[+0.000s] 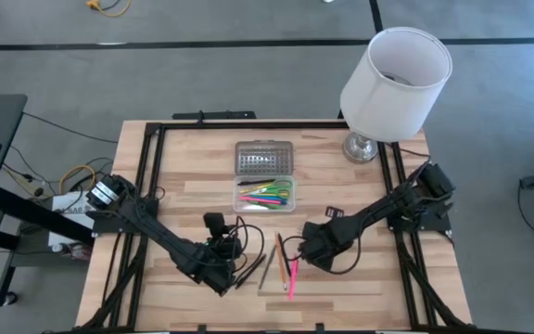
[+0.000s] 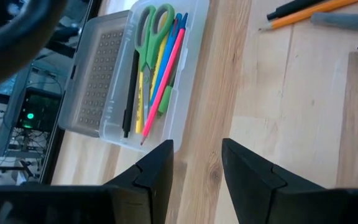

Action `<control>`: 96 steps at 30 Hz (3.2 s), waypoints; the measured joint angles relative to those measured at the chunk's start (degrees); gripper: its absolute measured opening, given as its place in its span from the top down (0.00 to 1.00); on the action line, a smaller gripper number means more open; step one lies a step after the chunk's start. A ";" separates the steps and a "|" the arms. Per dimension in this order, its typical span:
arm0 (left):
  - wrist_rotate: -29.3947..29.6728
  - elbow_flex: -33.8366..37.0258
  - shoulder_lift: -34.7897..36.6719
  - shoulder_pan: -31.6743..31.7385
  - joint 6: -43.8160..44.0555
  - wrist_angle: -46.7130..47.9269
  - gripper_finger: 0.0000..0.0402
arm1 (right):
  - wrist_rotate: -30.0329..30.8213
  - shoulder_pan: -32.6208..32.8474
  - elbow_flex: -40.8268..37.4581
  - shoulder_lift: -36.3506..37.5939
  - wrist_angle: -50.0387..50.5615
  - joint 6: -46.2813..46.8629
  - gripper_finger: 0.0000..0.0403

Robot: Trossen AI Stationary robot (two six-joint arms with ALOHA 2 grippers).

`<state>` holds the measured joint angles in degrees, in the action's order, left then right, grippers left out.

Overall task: Pick & place school supplies into a supply box
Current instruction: Put the yellow pencil into the black supply box, then put the left black pen into the black supply box

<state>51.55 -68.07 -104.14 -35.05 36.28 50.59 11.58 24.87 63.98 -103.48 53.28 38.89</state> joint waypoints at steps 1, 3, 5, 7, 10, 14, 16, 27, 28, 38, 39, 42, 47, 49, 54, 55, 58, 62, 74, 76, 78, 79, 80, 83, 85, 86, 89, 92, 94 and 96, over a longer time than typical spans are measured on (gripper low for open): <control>0.00 0.00 0.00 -0.16 0.33 0.30 0.67 | 0.61 0.07 0.73 -0.02 1.58 -0.25 0.99; 0.14 0.00 0.00 -0.44 1.02 0.79 0.67 | 1.95 0.12 2.59 0.00 3.02 -1.19 1.00; 0.60 0.00 0.00 -0.79 1.72 1.54 0.67 | 3.89 0.03 4.20 0.09 3.87 -2.64 1.00; 1.15 0.00 0.00 -1.08 2.46 2.00 0.67 | 6.33 -0.67 5.95 0.09 4.70 -4.47 1.00; 1.69 0.00 0.00 -1.54 3.66 2.82 0.67 | 10.04 -2.67 9.02 0.24 4.43 -7.46 1.00; 1.75 0.00 0.00 -2.48 5.27 3.16 0.67 | 12.46 -7.59 11.83 0.24 1.08 -12.49 1.00; 2.52 0.00 0.00 -3.11 6.18 3.45 0.67 | 12.43 -10.71 12.47 0.24 -2.46 -16.04 1.00; 4.13 0.00 0.00 -6.55 13.39 11.00 0.67 | 2.26 -24.85 13.18 0.26 -21.14 -27.86 1.00; 4.25 0.00 0.00 -6.88 14.68 12.29 0.67 | 1.32 -25.75 13.18 0.26 -22.05 -28.24 1.00; 5.20 0.00 0.00 -8.87 21.88 18.16 0.67 | -4.69 -30.26 13.27 -2.52 -27.47 -30.10 1.00; 5.22 0.00 0.00 -8.85 21.98 18.23 0.67 | -5.33 -30.42 13.33 -3.18 -28.09 -30.37 1.00; 5.27 0.00 0.00 -8.83 21.98 18.51 0.67 | -5.67 -30.63 13.18 -5.06 -28.26 -31.49 1.00; 5.26 0.00 0.00 -8.83 22.02 18.74 0.67 | -5.67 -30.53 13.20 -7.33 -27.90 -34.35 1.00; 5.27 0.00 0.00 -8.83 22.03 18.75 0.67 | -5.71 -30.50 13.20 -7.63 -27.38 -35.35 0.99; 5.62 0.00 0.00 -8.83 22.18 18.90 0.67 | -5.69 -30.13 13.20 -7.60 -26.70 -37.23 0.96; 5.77 0.00 0.00 -8.83 22.27 18.95 0.67 | -5.67 -29.95 13.20 -7.60 -26.72 -37.47 0.95; 5.81 0.00 0.00 -8.83 22.50 18.97 0.67 | -5.67 -29.72 13.20 -7.60 -26.67 -37.92 0.93; 5.86 0.00 0.00 -8.83 22.53 18.97 0.67 | -5.67 -29.38 13.20 -7.60 -26.79 -38.20 0.89; 8.19 0.00 0.00 -8.81 23.34 17.45 0.67 | -4.18 -26.63 16.69 -6.46 -22.77 -39.04 0.80; 8.88 0.00 0.00 -8.81 22.37 16.07 0.67 | -3.73 -25.03 17.18 -4.76 -22.84 -39.66 0.80; 9.14 0.00 0.00 -8.81 21.12 14.70 0.67 | -3.64 -23.17 17.16 -2.97 -21.13 -39.98 0.80; 9.16 0.00 0.00 -8.81 20.64 13.93 0.67 | -3.53 -22.19 17.16 -2.32 -20.79 -40.01 0.80; 9.20 0.00 0.00 -8.81 20.27 13.14 0.67 | -2.99 -21.13 17.15 -1.67 -20.00 -40.01 0.80; 9.55 0.00 0.00 -8.81 18.65 10.40 0.67 | -0.18 -17.72 17.10 0.70 -18.27 -40.01 0.81; 10.25 0.00 0.00 -8.81 17.86 8.20 0.67 | 1.47 -15.37 17.12 1.91 -16.91 -39.76 0.81; 10.47 0.00 0.00 -8.80 17.65 7.28 0.67 | 2.26 -14.20 17.12 2.23 -16.38 -39.35 0.81; 10.51 0.00 0.00 -8.56 15.86 4.21 0.67 | 4.75 -10.88 17.07 3.07 -15.18 -38.35 0.81; 10.38 0.02 0.00 -8.04 13.38 0.65 0.67 | 8.23 -7.61 17.09 3.22 -14.43 -37.40 0.81; 10.01 0.02 0.00 -7.74 12.00 -1.42 0.67 | 10.51 -5.51 17.05 3.15 -13.59 -37.07 0.81; 8.90 0.02 0.00 -7.23 10.65 -3.34 0.67 | 12.77 -3.47 16.97 3.17 -13.33 -36.57 0.81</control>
<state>60.44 -68.05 -104.14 -42.28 46.93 47.25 24.35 21.40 80.95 -100.31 39.96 2.31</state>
